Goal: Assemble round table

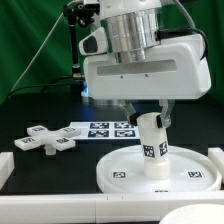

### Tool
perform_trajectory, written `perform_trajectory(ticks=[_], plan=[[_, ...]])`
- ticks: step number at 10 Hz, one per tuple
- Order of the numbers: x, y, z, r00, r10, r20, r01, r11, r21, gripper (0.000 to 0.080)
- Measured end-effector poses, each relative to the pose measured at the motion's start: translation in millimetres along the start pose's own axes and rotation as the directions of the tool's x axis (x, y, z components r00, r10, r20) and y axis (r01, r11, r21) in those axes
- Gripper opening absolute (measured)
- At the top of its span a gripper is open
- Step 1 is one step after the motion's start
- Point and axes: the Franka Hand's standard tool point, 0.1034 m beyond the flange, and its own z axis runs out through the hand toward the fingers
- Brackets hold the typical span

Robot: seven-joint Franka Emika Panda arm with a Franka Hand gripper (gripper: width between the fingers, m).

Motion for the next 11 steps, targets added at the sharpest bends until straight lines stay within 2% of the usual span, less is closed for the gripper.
perform_trajectory(ticks=[3,6,9,11], plan=[[-9.0,-2.0,1.3,0.938,0.347,0.013,-0.347,0.938,0.004,0.0406],[-13.1,-6.3,3.2,0.726,0.686,0.055,-0.687,0.727,0.011,0.0406],[-12.8,-8.5,3.0,0.574,0.816,0.070,-0.818,0.575,0.009,0.0407],[-13.8,-9.3,3.4,0.584,0.809,0.071,-0.811,0.585,0.009,0.0407]])
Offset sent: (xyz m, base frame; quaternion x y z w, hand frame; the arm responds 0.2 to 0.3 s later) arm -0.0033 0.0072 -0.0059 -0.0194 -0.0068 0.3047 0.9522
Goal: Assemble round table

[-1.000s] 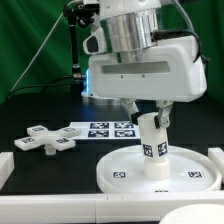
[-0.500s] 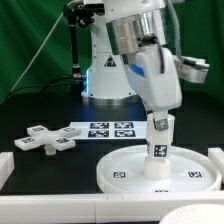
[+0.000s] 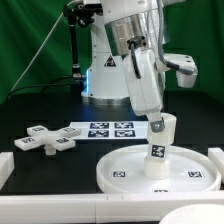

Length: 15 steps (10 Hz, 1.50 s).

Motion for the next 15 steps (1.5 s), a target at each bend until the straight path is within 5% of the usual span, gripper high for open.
perform_trajectory(ticks=[1,2,4,8,12,15], plan=[[-0.2,0.2,0.3,1.000,-0.027,0.000,0.027,1.000,0.000,0.0407],[-0.3,0.2,0.4,0.999,-0.055,0.000,0.055,0.999,0.000,0.0573],[-1.1,-1.8,-0.8,0.966,-0.258,-0.011,0.258,0.966,-0.002,0.0635],[-0.6,-1.3,0.0,0.850,-0.527,-0.009,0.527,0.850,-0.006,0.0649],[-3.4,-7.7,-0.7,0.505,-0.863,-0.019,0.861,0.506,-0.052,0.0649],[-2.8,-7.6,-0.6,0.341,-0.940,-0.011,0.938,0.341,-0.058,0.0649]])
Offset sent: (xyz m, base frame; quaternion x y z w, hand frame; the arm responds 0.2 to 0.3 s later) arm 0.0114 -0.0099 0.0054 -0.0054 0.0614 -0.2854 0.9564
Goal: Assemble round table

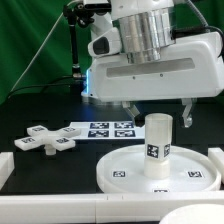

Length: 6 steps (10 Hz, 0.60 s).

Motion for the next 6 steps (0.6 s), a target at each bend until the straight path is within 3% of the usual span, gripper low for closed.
perform_trajectory(ticks=[2,3,5,6], plan=[[0.1,0.1,0.0,0.991,-0.132,0.000,0.132,0.991,0.000,0.0649],[0.2,0.3,-0.1,0.968,-0.250,-0.001,0.250,0.968,-0.015,0.0649],[-1.3,-2.1,1.0,0.883,-0.470,-0.002,0.469,0.882,-0.041,0.0649],[-2.1,-1.1,3.0,0.813,-0.582,0.008,0.582,0.812,-0.041,0.0649]])
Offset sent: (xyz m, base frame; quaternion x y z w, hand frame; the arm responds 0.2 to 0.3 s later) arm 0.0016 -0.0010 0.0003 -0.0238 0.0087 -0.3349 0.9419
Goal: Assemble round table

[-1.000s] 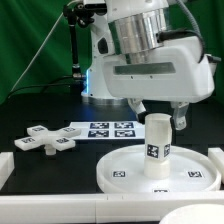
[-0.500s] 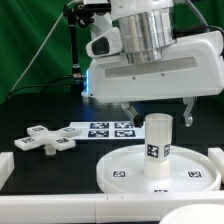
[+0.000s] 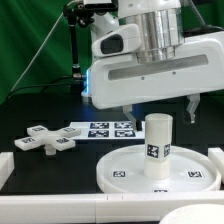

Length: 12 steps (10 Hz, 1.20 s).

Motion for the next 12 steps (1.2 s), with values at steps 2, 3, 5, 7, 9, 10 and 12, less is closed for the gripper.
perform_trajectory(ticks=[2,3,5,7,9,10,12], plan=[[0.4,-1.0,-3.2,0.992,-0.125,-0.011,0.125,0.992,-0.002,0.0649],[-0.4,0.3,-2.4,0.986,-0.164,-0.009,0.164,0.986,-0.004,0.0649],[-0.9,2.1,-1.4,0.947,-0.321,-0.005,0.321,0.947,-0.007,0.0649],[-1.0,1.5,0.6,0.858,-0.513,0.009,0.513,0.857,-0.040,0.0649],[-2.7,1.1,2.7,0.714,-0.699,0.040,0.700,0.713,-0.047,0.0649],[-3.0,-0.7,3.1,0.658,-0.751,0.054,0.753,0.656,-0.050,0.0649],[-3.4,-2.1,3.5,0.541,-0.838,0.077,0.841,0.538,-0.050,0.0649]])
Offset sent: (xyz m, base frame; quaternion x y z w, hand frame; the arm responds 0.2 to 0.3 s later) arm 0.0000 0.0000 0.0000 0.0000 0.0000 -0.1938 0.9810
